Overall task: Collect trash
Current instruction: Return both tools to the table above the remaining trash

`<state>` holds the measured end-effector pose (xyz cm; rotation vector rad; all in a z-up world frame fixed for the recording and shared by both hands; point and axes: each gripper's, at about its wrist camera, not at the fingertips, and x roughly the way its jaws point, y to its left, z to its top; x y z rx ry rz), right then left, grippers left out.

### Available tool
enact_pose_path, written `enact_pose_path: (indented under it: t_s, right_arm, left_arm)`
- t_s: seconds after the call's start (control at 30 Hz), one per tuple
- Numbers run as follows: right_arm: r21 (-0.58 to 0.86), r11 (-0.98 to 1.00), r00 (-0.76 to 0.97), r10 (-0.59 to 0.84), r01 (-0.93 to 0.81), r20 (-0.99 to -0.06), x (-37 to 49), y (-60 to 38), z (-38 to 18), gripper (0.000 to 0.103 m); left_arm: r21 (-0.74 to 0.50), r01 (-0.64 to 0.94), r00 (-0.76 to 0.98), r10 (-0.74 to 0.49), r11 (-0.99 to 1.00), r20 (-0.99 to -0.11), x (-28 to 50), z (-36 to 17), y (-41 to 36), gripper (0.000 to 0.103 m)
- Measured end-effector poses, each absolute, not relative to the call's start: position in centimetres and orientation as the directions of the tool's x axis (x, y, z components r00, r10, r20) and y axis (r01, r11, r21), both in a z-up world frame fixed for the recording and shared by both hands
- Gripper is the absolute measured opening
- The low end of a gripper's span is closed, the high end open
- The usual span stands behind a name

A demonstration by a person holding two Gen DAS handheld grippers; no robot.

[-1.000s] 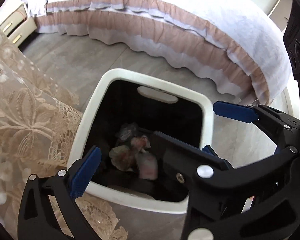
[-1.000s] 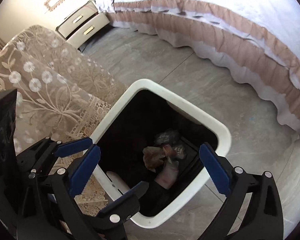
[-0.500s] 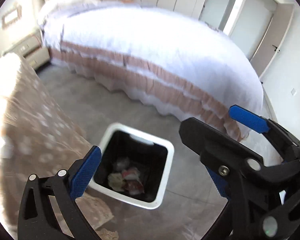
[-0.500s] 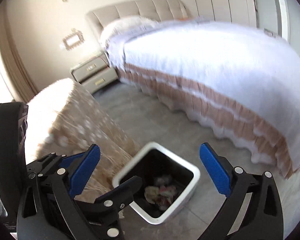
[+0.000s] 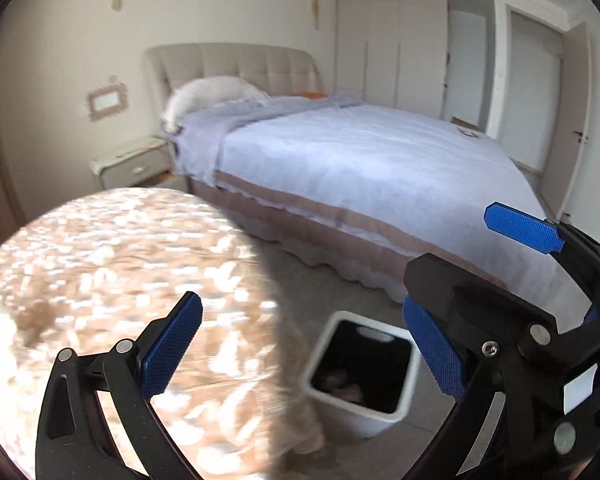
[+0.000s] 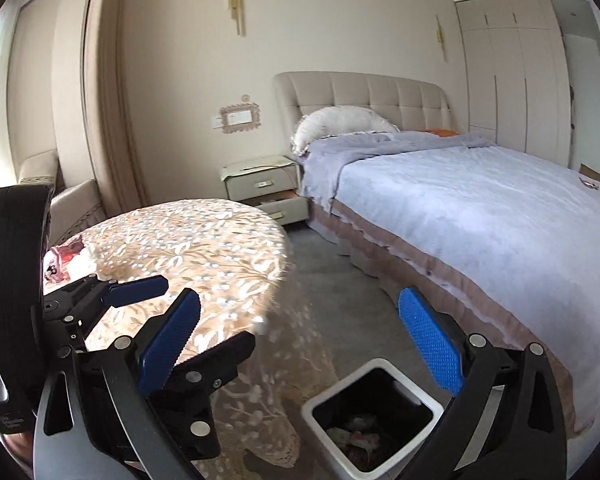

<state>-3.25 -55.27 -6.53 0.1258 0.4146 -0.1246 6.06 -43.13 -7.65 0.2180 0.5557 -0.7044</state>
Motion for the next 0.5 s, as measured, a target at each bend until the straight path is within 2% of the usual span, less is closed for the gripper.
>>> enact_pose_path:
  t_s: [0.2,0.5]
  right_arm:
    - [0.072,0.997,0.932,0.002,0.026,-0.362,-1.1,-49.9,-4.7,0.099]
    - [0.017,0.987,0.922,0.156,-0.160,-0.355,3.2,-39.3,-3.2,0.099]
  left_arm:
    - [0.078,0.536,0.745,-0.427,0.841,-0.512,7.4,-5.9,-34.7,0.098]
    - [0.047,0.368,0.816,-0.299,0.929,-0.495,10.2,-4.3,-22.3,0.098]
